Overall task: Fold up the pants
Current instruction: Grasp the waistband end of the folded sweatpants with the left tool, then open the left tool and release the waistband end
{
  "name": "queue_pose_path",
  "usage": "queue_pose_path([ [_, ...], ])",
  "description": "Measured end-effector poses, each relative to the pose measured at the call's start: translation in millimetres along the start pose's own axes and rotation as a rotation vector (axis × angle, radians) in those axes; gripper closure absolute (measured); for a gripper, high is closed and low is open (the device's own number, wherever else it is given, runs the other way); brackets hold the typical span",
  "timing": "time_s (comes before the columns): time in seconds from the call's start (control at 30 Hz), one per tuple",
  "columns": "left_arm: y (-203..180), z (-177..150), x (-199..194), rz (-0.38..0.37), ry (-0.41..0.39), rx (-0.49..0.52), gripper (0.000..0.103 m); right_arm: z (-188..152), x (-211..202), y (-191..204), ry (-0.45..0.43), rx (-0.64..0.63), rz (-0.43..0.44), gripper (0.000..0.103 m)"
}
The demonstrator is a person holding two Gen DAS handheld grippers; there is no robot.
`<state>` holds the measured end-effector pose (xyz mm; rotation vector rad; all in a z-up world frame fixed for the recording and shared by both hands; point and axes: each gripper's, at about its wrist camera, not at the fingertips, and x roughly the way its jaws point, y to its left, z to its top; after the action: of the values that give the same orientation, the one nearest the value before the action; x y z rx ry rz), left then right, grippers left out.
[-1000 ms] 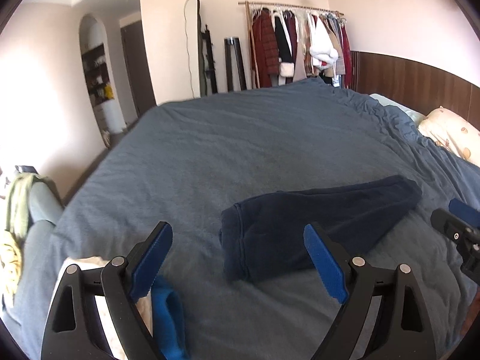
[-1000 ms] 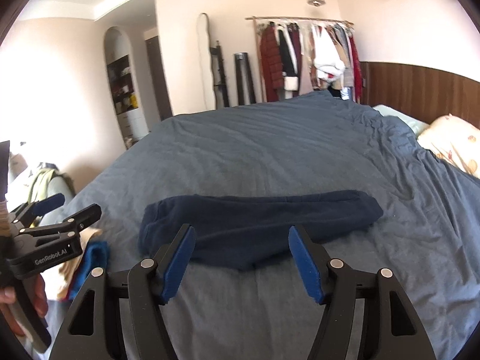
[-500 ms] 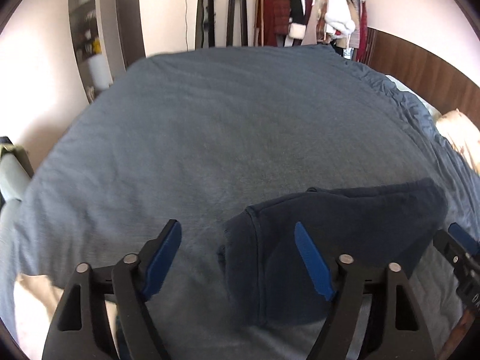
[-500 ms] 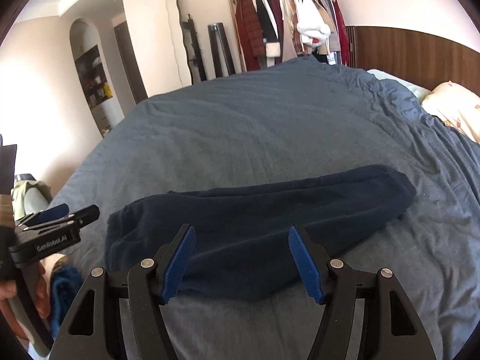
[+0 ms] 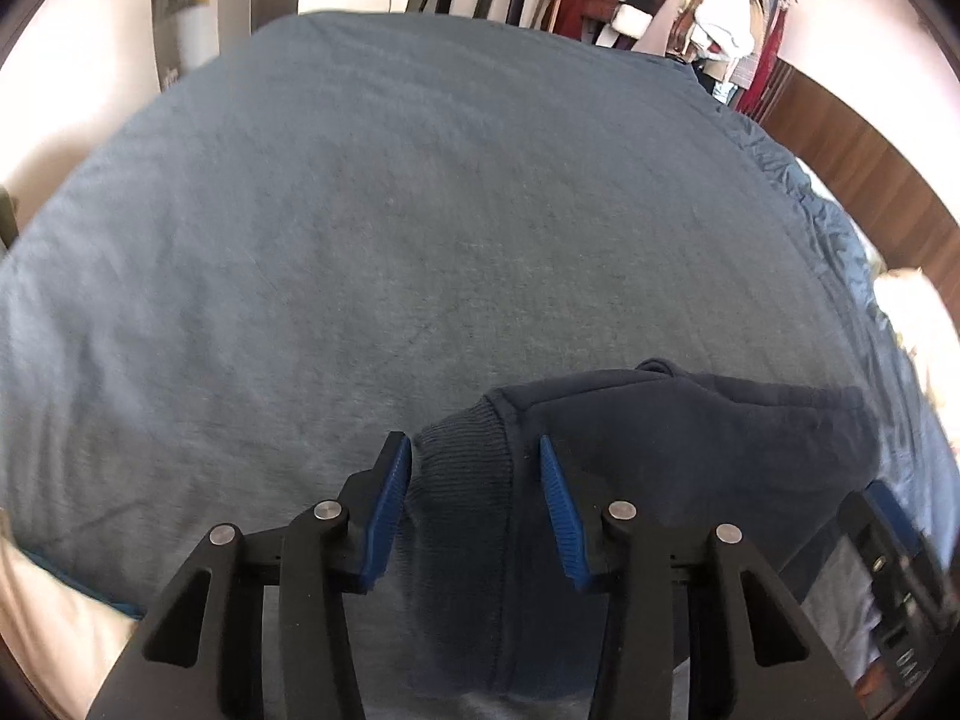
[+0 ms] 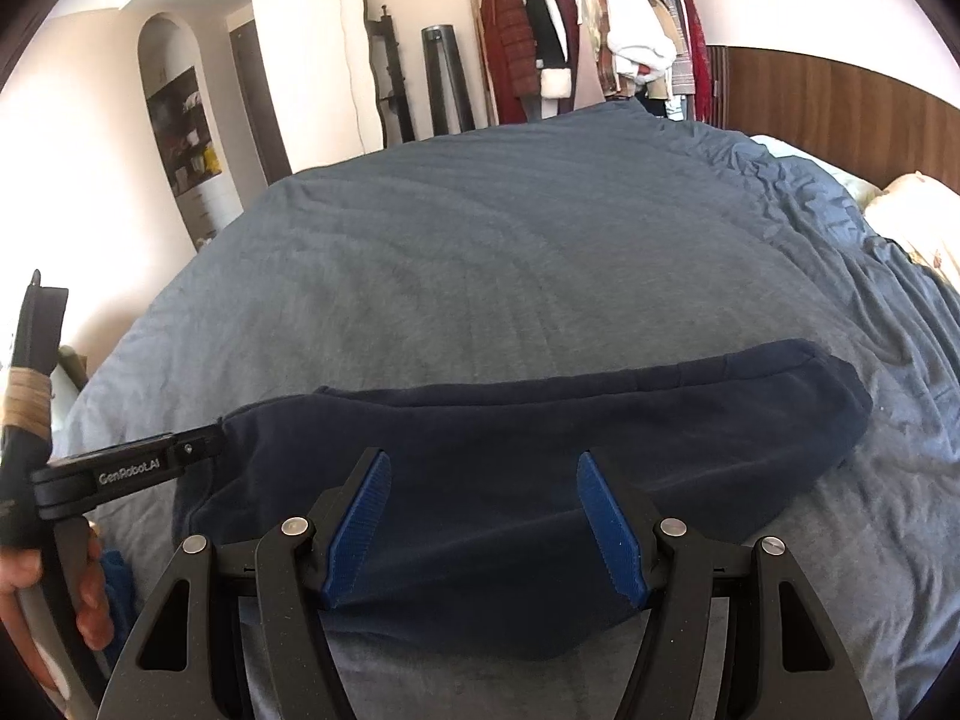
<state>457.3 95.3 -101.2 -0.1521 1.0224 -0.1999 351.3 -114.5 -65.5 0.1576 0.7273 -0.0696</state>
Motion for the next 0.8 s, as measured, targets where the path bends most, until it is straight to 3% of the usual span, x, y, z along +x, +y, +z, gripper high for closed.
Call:
queue_pose_path([
  [0.1,-1,5,8,-0.007,-0.003,-0.025,0.06,-2,2,2,0.004,-0.006,-0.004,0.038],
  [0.23,-1,5,10,0.02,-0.021,-0.055,0.072,-2,4,3,0.001,-0.017,-0.025,0.038],
  [0.4,3,4,1,0.066,-0.062,-0.064,0.077,-1,7,1,0.008,0.0,-0.015,0.038],
  [0.6,-1,12,-1,0.126,-0.104,-0.036,0.077,-1,9,0,0.007,-0.001,-0.022,0.038],
  [0.8,-10,7,16,0.199,-0.055,0.004,0.074,-1,8,-6,0.019,0.015,-0.043,0.038],
])
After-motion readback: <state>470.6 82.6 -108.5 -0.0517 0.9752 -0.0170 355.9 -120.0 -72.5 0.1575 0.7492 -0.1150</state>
